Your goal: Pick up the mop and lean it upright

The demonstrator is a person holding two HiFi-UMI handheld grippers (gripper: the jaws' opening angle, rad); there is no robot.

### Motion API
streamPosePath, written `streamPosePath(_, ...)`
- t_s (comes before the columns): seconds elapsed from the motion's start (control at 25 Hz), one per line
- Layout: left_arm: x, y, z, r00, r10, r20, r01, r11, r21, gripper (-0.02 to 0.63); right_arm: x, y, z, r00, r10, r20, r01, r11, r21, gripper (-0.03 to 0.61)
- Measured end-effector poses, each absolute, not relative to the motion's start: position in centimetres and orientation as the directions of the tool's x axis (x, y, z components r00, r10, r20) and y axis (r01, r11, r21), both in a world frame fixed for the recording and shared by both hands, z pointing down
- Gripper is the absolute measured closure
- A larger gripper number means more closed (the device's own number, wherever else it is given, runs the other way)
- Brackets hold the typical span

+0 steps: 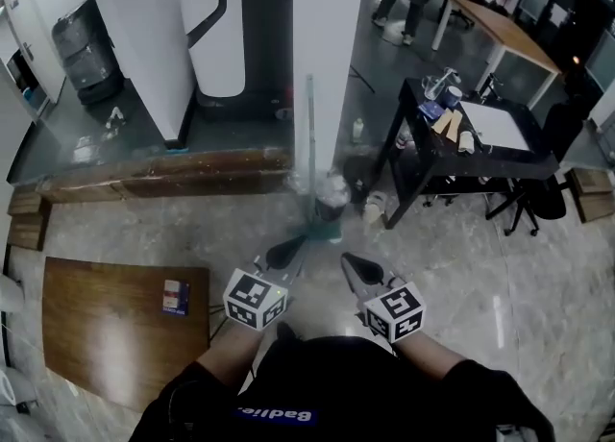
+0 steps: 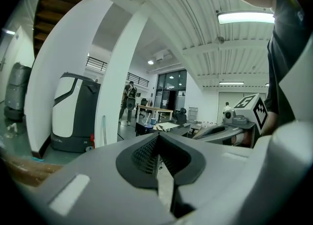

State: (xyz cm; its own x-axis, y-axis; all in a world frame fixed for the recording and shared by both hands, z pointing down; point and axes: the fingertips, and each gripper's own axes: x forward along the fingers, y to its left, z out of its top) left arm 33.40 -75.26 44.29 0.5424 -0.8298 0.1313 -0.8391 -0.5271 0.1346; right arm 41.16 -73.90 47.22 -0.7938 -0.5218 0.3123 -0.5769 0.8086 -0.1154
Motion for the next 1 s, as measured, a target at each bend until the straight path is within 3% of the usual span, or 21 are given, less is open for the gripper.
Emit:
streamPosePath(0.44,44.7,-66.9,43.3,0.445,-0.882,0.154,-0.894,-0.428,0.13,0.594,52.5,-67.5,47.0,-0.853,-0.455,0.256,-0.499,0.854,-0.145,0.577)
streamPosePath(0.72,50.6,-63.7,41.8,0.505,-0.847,0.164,-0.863,-0.498,0.086,0.594,56.6,-64.7,45.3,-0.852,-0.477,0.215,-0.51,0.849,-0.14,0.577)
streamPosePath(1.0,51.5,-61.6,40.2,0.585,-0.798,0.147,-0.81,-0.584,0.054,0.594,56.9,-63.2,43.4,-0.811,-0.558,0.178,-0.58,0.807,-0.113,0.577)
